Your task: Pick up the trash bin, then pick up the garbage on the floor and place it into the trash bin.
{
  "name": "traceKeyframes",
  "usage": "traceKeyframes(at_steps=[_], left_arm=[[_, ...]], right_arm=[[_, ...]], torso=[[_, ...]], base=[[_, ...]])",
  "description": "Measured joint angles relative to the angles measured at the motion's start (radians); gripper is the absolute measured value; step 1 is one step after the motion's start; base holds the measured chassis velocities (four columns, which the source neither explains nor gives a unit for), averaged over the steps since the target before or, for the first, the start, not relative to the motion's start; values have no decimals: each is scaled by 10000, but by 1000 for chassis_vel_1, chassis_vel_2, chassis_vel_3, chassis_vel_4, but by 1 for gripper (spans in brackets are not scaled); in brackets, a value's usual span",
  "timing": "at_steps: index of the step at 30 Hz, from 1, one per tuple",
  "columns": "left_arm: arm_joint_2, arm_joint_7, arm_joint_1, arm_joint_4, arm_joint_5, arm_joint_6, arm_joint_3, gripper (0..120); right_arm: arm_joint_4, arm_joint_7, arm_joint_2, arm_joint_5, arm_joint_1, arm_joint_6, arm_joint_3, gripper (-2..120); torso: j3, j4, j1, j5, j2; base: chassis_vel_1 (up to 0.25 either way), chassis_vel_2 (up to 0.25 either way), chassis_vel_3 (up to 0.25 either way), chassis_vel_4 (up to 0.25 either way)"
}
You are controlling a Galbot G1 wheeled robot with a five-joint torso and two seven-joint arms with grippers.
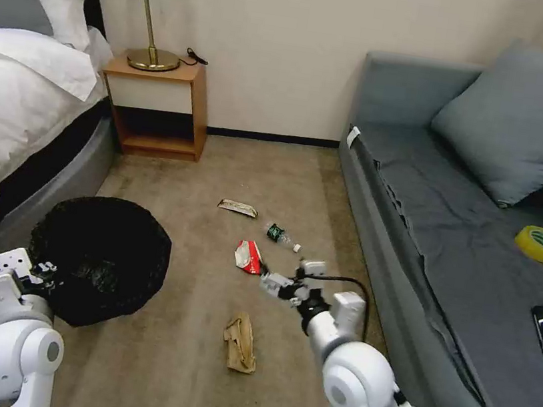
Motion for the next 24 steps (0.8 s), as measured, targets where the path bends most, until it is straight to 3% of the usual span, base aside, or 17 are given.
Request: traceKeyframes(at_steps=[8,17,24], left_arm=[[111,-27,311,-6,-44,-56,-106,1],[282,-87,503,-205,-376,102,-188,1],[466,-111,451,-247,-380,287,-72,1]], right_arm=[[-2024,-184,137,536,843,-725,-1477,100],[-3387,-601,708,-193,1196,-442,-2668,100],[-3583,-441,444,99,1551,-142,-3398,100]], torso=[[0,6,0,2,0],[0,6,0,3,0],[0,4,0,0,-1]], base=[[0,0,0,0],[0,0,0,0],[0,0,0,0]])
